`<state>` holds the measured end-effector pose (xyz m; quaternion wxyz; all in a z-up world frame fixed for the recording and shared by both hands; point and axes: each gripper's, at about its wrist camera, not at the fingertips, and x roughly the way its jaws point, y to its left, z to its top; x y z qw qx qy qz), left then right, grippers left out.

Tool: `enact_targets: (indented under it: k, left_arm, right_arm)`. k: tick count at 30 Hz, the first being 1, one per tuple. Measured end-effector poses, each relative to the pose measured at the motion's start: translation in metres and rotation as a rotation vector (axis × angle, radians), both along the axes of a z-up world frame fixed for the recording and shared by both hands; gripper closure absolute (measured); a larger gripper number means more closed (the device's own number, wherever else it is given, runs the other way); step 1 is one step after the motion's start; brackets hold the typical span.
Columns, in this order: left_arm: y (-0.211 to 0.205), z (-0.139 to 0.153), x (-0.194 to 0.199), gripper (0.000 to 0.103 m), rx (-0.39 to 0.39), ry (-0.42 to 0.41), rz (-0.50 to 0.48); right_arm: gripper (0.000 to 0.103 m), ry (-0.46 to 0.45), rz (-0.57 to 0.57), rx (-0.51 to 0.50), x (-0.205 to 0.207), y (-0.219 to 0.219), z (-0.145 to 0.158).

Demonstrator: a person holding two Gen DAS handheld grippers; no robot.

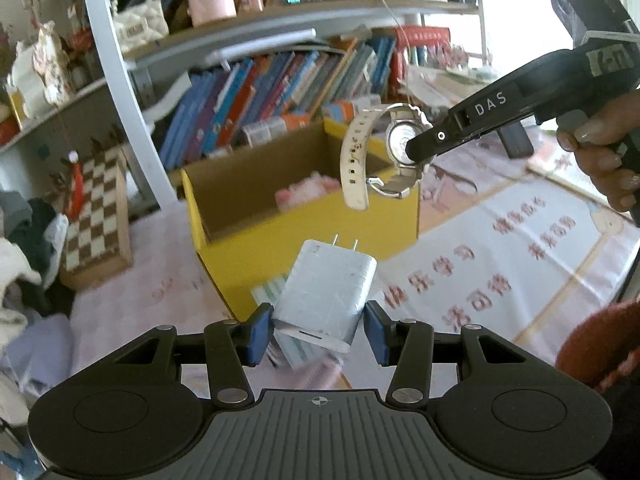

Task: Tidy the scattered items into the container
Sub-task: 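Lift and carry the watch and charger over the yellow box with both tools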

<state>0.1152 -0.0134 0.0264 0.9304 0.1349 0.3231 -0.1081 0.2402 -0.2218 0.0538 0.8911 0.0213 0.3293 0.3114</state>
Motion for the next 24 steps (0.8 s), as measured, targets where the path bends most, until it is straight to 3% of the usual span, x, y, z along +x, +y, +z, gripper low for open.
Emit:
enact_targets:
  k: [7, 9, 15, 24]
  left_arm:
    - [0.009, 0.018, 0.02, 0.056, 0.046, -0.083, 0.02]
    - [0.011, 0.021, 0.028, 0.056, 0.059, -0.09, 0.027]
    - [0.008, 0.024, 0.056, 0.056, 0.098, -0.1, 0.032]
    - [0.012, 0.031, 0.055, 0.056, 0.072, -0.126, 0.067]
  right_arm:
    - [0.089, -0.081, 0.023, -0.01, 0.023, 0.005, 0.02]
    - [0.099, -0.106, 0.039, -0.002, 0.029, 0.006, 0.026]
    - [0.101, -0.153, 0.06, -0.096, 0.058, 0.025, 0.029]
    - [0.101, -0.106, 0.07, -0.043, 0.052, 0.004, 0.024]
